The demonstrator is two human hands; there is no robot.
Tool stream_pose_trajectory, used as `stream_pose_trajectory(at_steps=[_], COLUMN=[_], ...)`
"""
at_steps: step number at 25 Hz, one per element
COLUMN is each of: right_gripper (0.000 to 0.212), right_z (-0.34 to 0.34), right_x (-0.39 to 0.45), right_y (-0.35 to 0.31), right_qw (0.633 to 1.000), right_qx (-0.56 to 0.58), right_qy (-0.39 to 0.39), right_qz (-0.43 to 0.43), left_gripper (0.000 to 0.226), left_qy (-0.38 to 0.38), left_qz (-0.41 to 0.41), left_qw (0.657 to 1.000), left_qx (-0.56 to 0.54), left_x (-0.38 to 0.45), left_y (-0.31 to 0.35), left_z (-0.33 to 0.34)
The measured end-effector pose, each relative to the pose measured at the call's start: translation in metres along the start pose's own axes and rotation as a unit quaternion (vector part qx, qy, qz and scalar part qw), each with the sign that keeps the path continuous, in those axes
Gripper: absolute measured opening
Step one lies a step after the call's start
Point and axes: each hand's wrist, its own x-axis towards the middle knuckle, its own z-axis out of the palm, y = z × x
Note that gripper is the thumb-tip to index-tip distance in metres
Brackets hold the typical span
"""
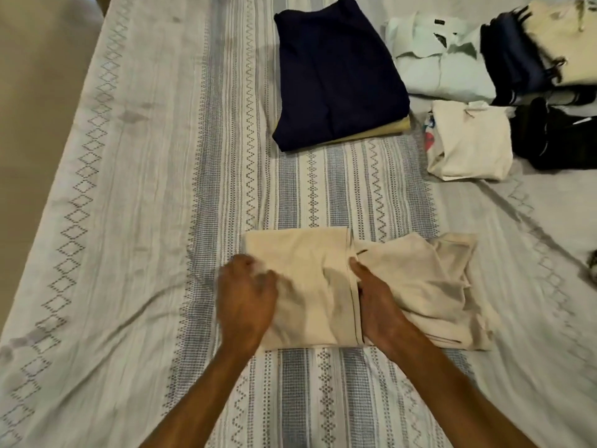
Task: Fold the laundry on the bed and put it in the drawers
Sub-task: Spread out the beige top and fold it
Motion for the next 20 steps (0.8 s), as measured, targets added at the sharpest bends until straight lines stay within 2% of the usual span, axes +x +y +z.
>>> stream_pose_trajectory(at_steps=[2,5,8,13,15,18,20], right_gripper=[0.036,0.02,0.023,0.042,0.035,0.029,0.023], right_z=[0.003,0.015,0.027,0.024,0.02,0.017,0.02], right_x=[0.004,0.006,0.007,0.009,0.008,0.009,0.008], right_y=[0.01,0.027,0.032,0.032,0.03,0.032,0.034], right_qw=[0.994,0.985,0.983,0.984,0.98,0.96,0.951], right_qx=[-0.091,-0.127,-0.137,-0.144,-0.157,-0.205,-0.216], right_qy=[0.054,0.097,0.097,0.092,0.097,0.151,0.182], right_qz=[-0.04,-0.063,-0.068,-0.058,-0.07,-0.112,-0.129], left_gripper=[0.037,0.042,0.057,0.056,0.052,0.039,0.037], left_qy=[0.001,-0.094,-0.118,-0.142,-0.137,-0.111,-0.103], left_qz=[-0.087,-0.168,-0.174,-0.16,-0.157,-0.163,-0.16], left_qw=[0.996,0.976,0.973,0.975,0.975,0.966,0.963], left_qx=[-0.038,-0.105,-0.097,-0.062,-0.077,-0.167,-0.19], left_x=[0.002,0.005,0.009,0.014,0.014,0.007,0.004], left_y=[-0.035,-0.045,-0.035,-0.04,-0.041,-0.038,-0.041], left_z=[-0.009,-0.012,-0.011,-0.007,-0.005,-0.008,-0.011])
